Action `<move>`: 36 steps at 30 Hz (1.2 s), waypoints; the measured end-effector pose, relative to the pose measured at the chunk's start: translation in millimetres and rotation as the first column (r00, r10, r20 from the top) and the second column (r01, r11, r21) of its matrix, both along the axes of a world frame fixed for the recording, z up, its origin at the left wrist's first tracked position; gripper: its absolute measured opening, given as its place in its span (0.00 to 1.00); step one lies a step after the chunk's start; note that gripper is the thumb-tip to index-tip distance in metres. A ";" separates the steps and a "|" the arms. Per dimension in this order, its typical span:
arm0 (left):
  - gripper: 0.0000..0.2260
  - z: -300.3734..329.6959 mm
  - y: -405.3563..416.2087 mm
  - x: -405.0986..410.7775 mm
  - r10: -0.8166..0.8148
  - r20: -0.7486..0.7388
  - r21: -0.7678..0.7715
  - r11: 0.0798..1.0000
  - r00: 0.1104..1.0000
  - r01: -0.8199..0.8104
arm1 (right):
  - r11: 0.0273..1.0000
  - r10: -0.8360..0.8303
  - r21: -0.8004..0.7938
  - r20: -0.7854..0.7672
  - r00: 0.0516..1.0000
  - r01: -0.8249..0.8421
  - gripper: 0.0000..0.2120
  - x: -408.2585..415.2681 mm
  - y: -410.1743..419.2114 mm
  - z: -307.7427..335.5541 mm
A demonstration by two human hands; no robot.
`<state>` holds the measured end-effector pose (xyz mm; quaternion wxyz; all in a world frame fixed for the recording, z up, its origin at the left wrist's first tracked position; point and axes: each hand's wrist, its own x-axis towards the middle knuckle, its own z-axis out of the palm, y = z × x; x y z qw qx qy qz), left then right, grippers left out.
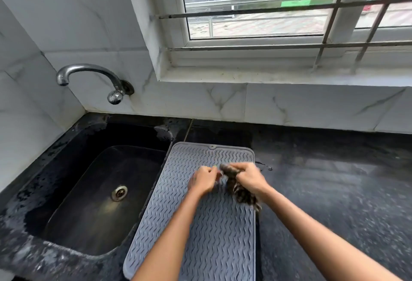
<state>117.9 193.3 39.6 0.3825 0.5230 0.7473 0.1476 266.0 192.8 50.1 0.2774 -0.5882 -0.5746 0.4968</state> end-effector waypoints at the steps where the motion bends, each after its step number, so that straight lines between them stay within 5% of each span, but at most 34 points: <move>1: 0.16 -8.8 10.4 0.4 -0.033 -0.181 0.094 0.994 0.983 0.050 | 0.991 -0.098 0.102 0.078 0.992 0.090 0.19 1.0 18.2 1.3; 4: 0.26 -29.8 32.3 7.4 -0.310 -0.460 0.113 0.909 0.832 0.401 | 0.934 -0.168 0.356 0.377 0.911 0.025 0.30 0.4 57.8 -1.6; 6: 0.27 -47.3 42.0 13.6 -0.399 -0.495 0.056 0.871 0.771 0.487 | 0.926 -0.005 0.302 0.610 0.792 -0.227 0.30 1.1 75.5 -15.9; 8: 0.27 -63.5 43.1 13.9 -0.360 -0.477 0.102 0.883 0.802 0.458 | 0.884 0.110 0.223 0.756 0.646 -0.412 0.28 -2.4 79.3 -37.6; 15: 0.27 -78.2 44.3 14.2 -0.294 -0.512 0.187 0.879 0.807 0.439 | 0.775 -0.023 0.341 0.857 0.516 -0.532 0.17 0.3 87.4 -45.6; 22: 0.27 -65.2 44.8 9.4 -0.357 -0.454 0.158 0.869 0.816 0.468 | 0.872 -0.053 0.202 0.944 0.324 -0.446 0.12 25.3 92.1 -13.0; 25: 0.27 -60.6 49.3 -7.6 -0.314 -0.470 0.182 0.880 0.825 0.439 | 0.902 -0.124 0.254 0.927 0.353 -0.350 0.11 8.2 109.3 1.1; 27: 0.26 -59.9 52.7 -26.4 -0.278 -0.512 0.163 0.898 0.813 0.410 | 0.888 -0.143 0.343 0.838 0.526 -0.306 0.14 -10.9 116.6 0.5; 29: 0.25 -62.4 55.9 -37.6 -0.295 -0.574 0.110 0.897 0.764 0.429 | 0.853 0.056 0.309 0.747 0.663 -0.420 0.20 -35.2 115.9 -10.4; 31: 0.25 -66.1 56.7 -37.6 -0.284 -0.592 0.106 0.900 0.754 0.423 | 0.773 0.188 0.237 0.800 0.569 -0.588 0.20 -51.0 107.6 -28.8; 36: 0.25 -71.1 54.4 -36.9 -0.252 -0.615 0.172 0.882 0.747 0.438 | 0.730 0.038 0.269 0.902 0.431 -0.628 0.17 -7.1 110.1 -39.0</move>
